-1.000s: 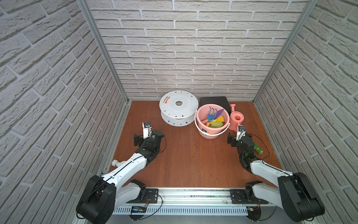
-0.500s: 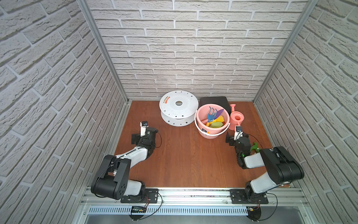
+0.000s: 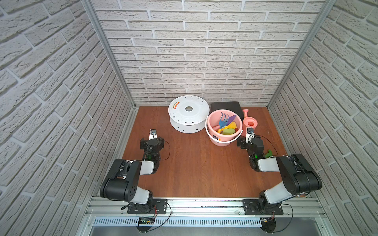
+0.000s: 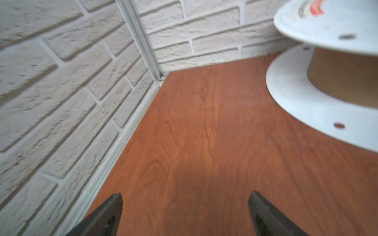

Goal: Organize the gardening tools
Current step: Reset both arms

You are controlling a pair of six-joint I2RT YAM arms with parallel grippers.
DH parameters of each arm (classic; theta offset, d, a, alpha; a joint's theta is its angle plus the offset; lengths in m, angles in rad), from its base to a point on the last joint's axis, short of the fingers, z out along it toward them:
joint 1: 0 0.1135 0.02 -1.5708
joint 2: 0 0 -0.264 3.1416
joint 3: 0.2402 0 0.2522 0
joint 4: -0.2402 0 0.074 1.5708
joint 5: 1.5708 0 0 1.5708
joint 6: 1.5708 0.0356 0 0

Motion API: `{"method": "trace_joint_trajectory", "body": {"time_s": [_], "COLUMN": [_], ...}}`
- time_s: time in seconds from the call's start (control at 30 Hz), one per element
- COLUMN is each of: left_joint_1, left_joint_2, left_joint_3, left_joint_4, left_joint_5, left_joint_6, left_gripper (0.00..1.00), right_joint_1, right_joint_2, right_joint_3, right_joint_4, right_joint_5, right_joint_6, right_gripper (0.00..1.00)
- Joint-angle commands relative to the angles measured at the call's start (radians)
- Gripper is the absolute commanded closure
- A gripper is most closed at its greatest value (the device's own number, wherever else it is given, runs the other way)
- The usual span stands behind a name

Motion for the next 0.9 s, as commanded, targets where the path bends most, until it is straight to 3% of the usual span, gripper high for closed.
{"method": "trace_joint_trajectory", "body": {"time_s": [0.0, 0.2, 0.87], "left_joint_1": [0.010, 0.051, 0.075], "left_joint_2": [0.060, 0.040, 0.041], "left_joint_3": [-0.011, 0.069, 0.082], "left_joint_4": [0.191, 0.017, -0.007], "left_joint_5": [0.177, 0.202, 0.218], "left_joint_6": [0.064, 0.013, -0.007], "left_gripper": [0.02, 0.02, 0.02], "right_joint_1": [-0.003, -0.004, -0.005], "right_joint_2": [-0.012, -0.011, -0.007], "right_joint_3": [-0.005, 0.000, 0.011], "right_joint_4": [0.021, 0.014, -0.002], "right_joint_5": [-0.002, 0.008, 0.019], "right_joint_6": [0.005, 0.009, 0.016], "right_gripper": [0.01, 0.01, 0.01]}}
